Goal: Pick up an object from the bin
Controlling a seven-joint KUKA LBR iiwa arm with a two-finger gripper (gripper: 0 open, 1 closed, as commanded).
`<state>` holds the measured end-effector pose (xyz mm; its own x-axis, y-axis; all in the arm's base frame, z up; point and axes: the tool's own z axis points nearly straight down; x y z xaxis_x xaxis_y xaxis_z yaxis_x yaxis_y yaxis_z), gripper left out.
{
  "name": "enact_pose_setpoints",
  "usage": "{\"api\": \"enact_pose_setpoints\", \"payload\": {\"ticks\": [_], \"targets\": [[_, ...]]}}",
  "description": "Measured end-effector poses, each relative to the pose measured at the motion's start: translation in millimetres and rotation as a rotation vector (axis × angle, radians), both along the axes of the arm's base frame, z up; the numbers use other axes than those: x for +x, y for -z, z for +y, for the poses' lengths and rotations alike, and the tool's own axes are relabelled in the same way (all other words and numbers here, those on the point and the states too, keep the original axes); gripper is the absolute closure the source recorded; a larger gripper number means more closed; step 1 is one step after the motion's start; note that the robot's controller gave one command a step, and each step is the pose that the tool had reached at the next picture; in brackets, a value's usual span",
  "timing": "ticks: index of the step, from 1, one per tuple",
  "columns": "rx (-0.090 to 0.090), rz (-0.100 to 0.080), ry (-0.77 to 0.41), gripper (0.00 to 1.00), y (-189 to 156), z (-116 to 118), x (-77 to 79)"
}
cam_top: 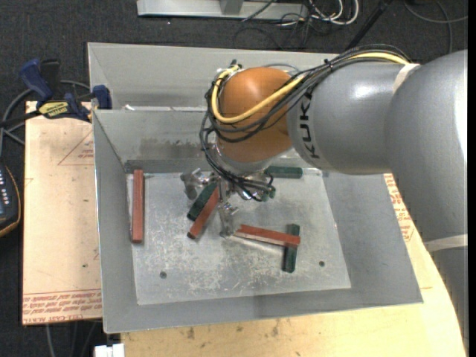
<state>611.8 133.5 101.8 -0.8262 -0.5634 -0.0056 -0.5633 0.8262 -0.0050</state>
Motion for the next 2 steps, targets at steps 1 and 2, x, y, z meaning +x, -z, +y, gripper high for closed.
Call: {"api": "enact_pose_setpoints", "payload": {"ticks": [1, 2], "targets": [[0.004, 0.003, 0.001, 0.00, -8, -7, 6.7], [0.002, 0.008, -0.145, 0.00, 31, 4, 14.0]]}}
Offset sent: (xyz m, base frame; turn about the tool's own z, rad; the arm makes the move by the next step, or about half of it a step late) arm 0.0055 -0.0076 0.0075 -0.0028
